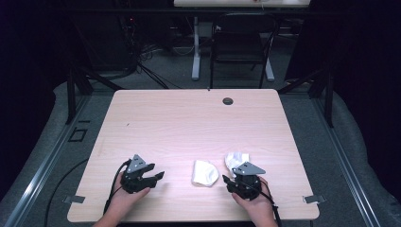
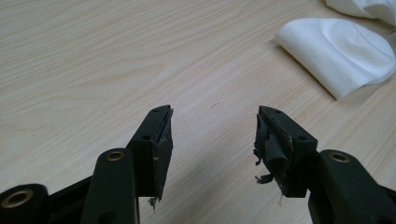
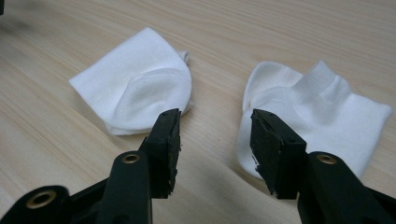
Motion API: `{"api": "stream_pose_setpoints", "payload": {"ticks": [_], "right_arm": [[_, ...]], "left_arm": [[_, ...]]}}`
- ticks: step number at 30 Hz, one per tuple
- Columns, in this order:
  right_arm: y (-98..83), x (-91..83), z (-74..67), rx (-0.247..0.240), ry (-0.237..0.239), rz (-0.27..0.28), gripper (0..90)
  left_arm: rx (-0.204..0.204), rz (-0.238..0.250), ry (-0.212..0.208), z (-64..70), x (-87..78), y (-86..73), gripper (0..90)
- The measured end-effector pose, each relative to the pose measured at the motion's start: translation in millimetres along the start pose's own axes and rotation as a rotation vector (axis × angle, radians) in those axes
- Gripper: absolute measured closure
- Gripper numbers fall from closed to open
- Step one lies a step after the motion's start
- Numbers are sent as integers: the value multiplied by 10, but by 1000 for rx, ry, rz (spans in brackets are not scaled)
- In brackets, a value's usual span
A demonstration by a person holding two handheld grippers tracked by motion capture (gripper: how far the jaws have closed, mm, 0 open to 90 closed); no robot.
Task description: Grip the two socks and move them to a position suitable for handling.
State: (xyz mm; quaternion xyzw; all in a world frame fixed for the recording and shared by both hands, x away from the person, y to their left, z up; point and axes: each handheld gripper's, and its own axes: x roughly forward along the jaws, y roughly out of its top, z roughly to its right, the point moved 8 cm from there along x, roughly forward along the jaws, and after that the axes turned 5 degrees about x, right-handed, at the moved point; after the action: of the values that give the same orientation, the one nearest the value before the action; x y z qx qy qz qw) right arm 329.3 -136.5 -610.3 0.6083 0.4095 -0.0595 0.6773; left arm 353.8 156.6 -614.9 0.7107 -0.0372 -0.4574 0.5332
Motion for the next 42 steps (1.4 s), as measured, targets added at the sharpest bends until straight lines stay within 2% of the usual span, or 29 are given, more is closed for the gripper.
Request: {"api": "stream_pose_setpoints", "payload": {"ticks": [2, 5, 7, 8, 9, 10, 12, 14, 15, 17, 21, 22, 25, 27, 30, 34, 35, 39, 42], "right_arm": [[13, 7, -5, -5, -6, 13, 542], [14, 10, -18, -5, 0, 3, 549], [13, 13, -17, 6, -10, 2, 568], [17, 14, -24, 15, -7, 4, 607], [20, 7, -59, 32, 24, -3, 685], [20, 7, -59, 32, 24, -3, 685], [37, 6, -101, 35, 42, -1, 766], [77, 14, -147, 15, 50, -9, 813], [139, 39, -207, -3, 69, -14, 856], [193, 89, -272, -7, 97, -25, 880], [254, 208, -358, -23, 112, -36, 886], [282, 297, -394, -35, 108, -44, 891], [295, 387, -409, -43, 101, -47, 890], [291, 456, -401, -39, 98, -55, 881], [246, 534, -384, -15, 101, -69, 883], [187, 574, -400, -10, 107, -85, 887], [150, 592, -416, -22, 130, -99, 882], [133, 603, -465, -18, 163, -88, 881], [102, 570, -519, -40, 188, -108, 884]], "left_arm": [[-10, 3, 6, -3, -3, 3, 457], [-12, 9, 9, -27, -14, 8, 453], [-35, 14, 4, -44, -25, 15, 453], [-43, 17, 5, -54, -28, 17, 451], [-51, 12, 17, -73, -33, 12, 451], [-51, 12, 17, -73, -33, 12, 454], [-55, 17, 28, -90, -47, 14, 459], [-64, 24, 31, -97, -61, 19, 482], [-67, 28, 29, -94, -64, 23, 498], [-66, 26, 28, -94, -62, 24, 499], [-74, 19, 17, -84, -48, 19, 499], [-82, 20, 13, -76, -48, 21, 499], [-76, 28, 10, -76, -60, 30, 499], [-80, 36, 8, -74, -60, 39, 499], [-88, 23, -8, -66, -41, 25, 499], [-77, 22, -12, -58, -32, 26, 499], [-78, 20, -14, -52, -30, 26, 499], [-70, 18, -15, -42, -20, 25, 499], [-69, 14, -17, -37, -15, 21, 498]]}}
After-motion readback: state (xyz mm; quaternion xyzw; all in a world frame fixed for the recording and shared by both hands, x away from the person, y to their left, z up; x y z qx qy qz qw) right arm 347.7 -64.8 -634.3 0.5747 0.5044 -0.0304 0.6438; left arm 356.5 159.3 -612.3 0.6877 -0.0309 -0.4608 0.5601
